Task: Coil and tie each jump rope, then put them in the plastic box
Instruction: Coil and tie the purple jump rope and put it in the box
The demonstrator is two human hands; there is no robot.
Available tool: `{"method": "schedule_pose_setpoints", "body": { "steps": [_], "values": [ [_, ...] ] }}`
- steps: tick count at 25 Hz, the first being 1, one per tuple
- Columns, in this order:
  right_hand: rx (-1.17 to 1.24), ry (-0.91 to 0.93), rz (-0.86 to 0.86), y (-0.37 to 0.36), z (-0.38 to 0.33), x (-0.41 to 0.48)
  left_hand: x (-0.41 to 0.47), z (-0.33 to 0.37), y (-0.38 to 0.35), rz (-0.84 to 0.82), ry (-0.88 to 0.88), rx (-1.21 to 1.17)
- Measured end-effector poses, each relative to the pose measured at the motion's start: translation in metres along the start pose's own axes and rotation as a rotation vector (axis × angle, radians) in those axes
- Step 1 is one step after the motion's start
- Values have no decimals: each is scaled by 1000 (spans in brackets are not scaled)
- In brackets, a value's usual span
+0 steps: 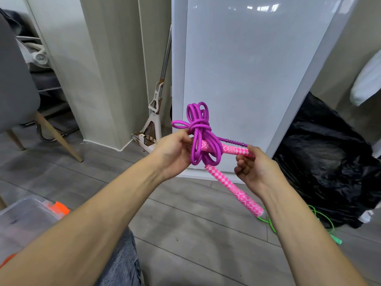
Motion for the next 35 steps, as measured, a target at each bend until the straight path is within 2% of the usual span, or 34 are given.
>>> {"method": "schedule_pose_setpoints", "body": {
  "steps": [4, 9, 12, 17, 22, 25, 30, 33, 35],
  "values": [
    [60, 11, -22, 2, -5, 2, 1, -5, -6, -67, -70, 295],
    [-55, 80, 14, 0, -9, 4, 3, 9, 3, -56, -330, 1010],
    [-152, 134, -18, -6, -9, 4, 0, 11, -1, -101, -369, 1168],
    [-434, 360, -52, -16, -20, -3, -3, 0, -8, -179, -216, 949],
    [-793, 518, -180, -41, -18, -22, -5, -4, -13, -182, -253, 822],
    [-907, 454, -341, -56, -2, -36, 0, -3, -6, -39, -268, 656],
    [-975, 298, -255, -42, 15, -17, 3, -2, 23, 287, -166, 348],
    [-1073, 152, -374, -45, 45, -13, 3, -3, 26, 331, -135, 193],
    [-1012, 216, -402, -58, 59, -15, 4, -4, 25, 332, -119, 128]
  ]
}}
Point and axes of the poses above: each hand's wrist, its own x-axis towards the middle knuckle, its own y-axis out of the back of the hand, z = x × y, the point moved 8 cm from there along x, towards the middle knuckle, and after that the axes turned 8 degrees about -y, right-handed, at the moved point
